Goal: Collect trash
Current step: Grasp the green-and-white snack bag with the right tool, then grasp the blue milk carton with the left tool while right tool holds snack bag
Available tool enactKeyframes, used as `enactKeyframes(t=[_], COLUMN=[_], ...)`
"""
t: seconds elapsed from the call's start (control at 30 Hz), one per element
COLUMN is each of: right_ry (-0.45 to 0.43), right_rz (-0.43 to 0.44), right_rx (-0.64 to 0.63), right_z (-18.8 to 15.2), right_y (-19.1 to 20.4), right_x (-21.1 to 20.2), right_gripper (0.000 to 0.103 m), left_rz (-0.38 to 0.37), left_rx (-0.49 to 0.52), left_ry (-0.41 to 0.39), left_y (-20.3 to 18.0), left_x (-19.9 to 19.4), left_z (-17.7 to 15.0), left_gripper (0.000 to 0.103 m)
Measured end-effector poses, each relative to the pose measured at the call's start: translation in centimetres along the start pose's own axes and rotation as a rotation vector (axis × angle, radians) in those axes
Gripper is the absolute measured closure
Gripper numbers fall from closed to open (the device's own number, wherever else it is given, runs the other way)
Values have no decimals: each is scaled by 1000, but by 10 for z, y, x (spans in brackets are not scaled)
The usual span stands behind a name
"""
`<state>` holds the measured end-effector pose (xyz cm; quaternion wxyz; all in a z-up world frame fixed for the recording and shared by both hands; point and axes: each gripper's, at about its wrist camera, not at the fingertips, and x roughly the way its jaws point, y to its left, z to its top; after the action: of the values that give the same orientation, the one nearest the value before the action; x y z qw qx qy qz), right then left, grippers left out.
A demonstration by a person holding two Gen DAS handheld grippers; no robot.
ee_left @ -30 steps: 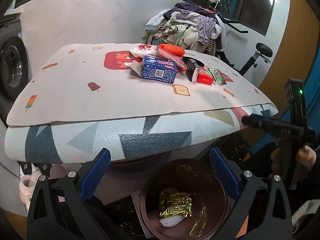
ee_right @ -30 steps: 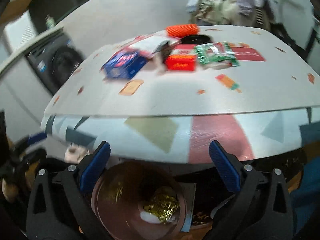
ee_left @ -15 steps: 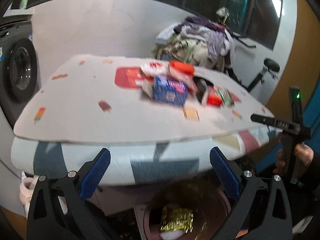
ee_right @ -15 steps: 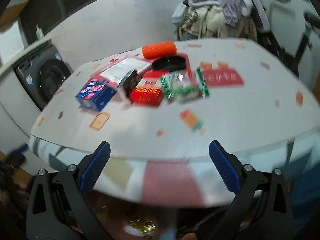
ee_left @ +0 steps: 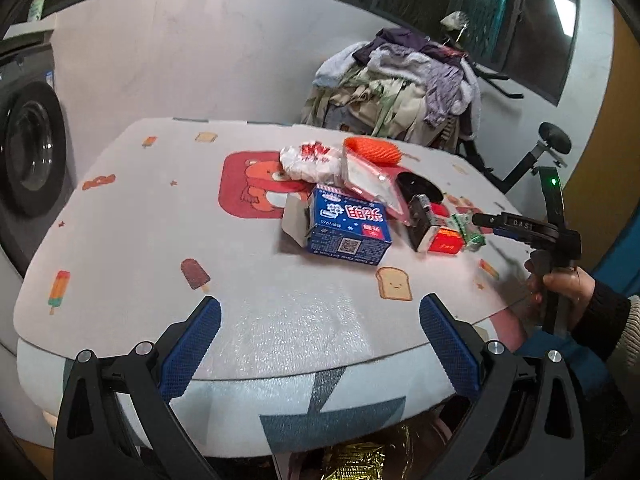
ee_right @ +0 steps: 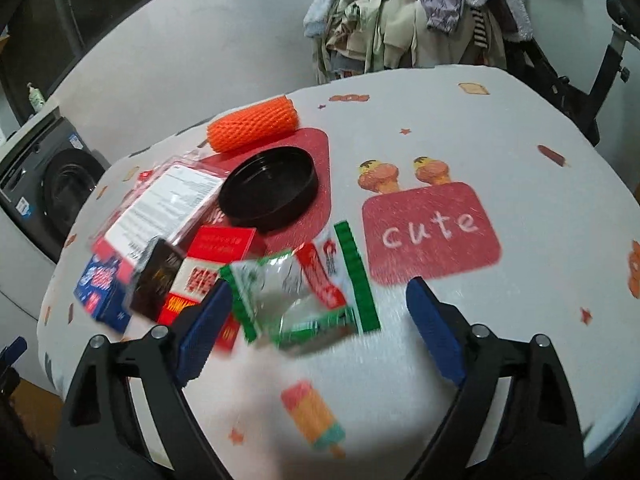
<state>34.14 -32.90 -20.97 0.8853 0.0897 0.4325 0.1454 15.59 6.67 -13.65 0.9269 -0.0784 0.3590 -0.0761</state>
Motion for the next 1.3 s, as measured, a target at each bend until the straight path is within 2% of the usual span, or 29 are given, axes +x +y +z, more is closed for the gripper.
enactKeyframes(t=[0.03,0.13,0.2,0.23,0.27,0.43,0.63,0.8,0.93,1.0,1.07,1.1,1.17,1.3], right_ry=[10,63,63,60,56,-24,-102,-140,-148,-147,-144,-142,-138,-135], right_rz=[2,4,23,32,40,40,81,107,133,142,146,147,149,158], right_rx=[-4,-42,-66,-73,-76,-100,-32,-5,11,10,1,-7,-22,-35], right_z=[2,5,2,1,0,-5,-6,-12,-19,-23,-27,-29,-33,-39], right_y=[1,5,8,9,9,10,4,9,11,14,18,21,25,33], right_x=[6,21,20,18,16,-10,-40,-58,-66,-68,-69,-69,-70,-72], right_gripper=[19,37,49,60,62,63,63,63,63,63,63,63,63,63], left_rz=[3,-9,-12,-18,-20,-33,-33,-16,27,77,103,87,41,38], left_rx=[2,24,38,46,49,74,110,101,137,170,162,144,118,124], left_ry=[8,25,34,40,44,70,116,158,195,205,217,223,226,220], left_y=[-1,-5,-7,-9,-9,-17,-29,-39,-48,-51,-48,-44,-37,-30], left_x=[4,16,22,26,29,49,85,120,144,154,163,165,164,146], left_z=[1,4,6,7,8,21,41,58,64,65,66,66,65,56], left_gripper=[6,6,6,6,6,6,6,6,6,6,6,7,24,25])
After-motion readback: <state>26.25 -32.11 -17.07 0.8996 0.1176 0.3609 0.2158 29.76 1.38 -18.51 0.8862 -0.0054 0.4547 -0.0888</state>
